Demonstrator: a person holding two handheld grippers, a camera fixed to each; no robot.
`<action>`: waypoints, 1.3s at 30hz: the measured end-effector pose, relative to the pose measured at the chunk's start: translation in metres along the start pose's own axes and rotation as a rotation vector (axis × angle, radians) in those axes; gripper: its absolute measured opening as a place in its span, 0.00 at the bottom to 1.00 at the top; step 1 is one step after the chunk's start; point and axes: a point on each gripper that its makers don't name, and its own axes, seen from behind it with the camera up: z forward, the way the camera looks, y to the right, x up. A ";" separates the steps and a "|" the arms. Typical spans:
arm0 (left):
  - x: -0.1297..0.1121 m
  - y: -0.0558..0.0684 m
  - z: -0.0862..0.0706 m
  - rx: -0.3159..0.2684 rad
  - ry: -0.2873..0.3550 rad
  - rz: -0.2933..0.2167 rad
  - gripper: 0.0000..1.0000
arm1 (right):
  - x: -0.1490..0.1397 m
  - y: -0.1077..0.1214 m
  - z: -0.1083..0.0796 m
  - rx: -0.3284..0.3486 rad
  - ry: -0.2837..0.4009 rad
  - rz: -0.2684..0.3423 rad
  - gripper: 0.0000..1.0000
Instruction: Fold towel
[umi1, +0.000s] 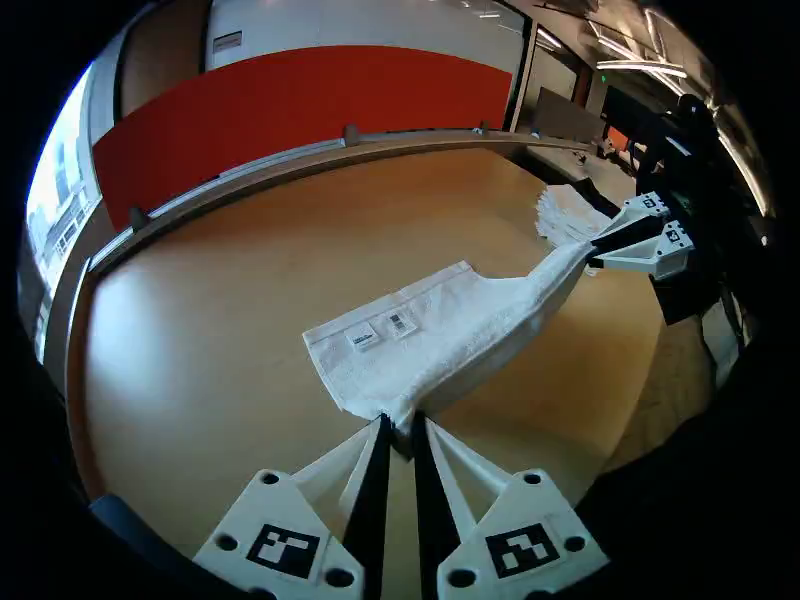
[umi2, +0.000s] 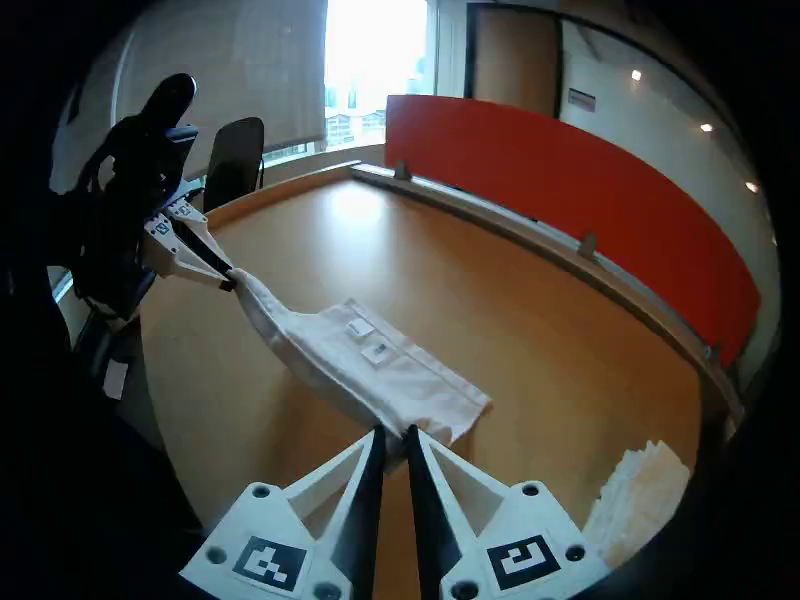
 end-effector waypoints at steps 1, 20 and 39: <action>0.000 0.001 -0.002 -0.001 -0.001 0.000 0.15 | 0.000 -0.001 -0.001 0.002 -0.001 0.001 0.16; -0.001 0.005 -0.004 -0.005 -0.017 -0.021 0.15 | -0.003 -0.003 0.000 0.006 -0.018 0.001 0.16; 0.009 -0.023 0.041 0.032 -0.055 -0.001 0.15 | -0.008 0.025 0.041 -0.001 -0.060 0.001 0.16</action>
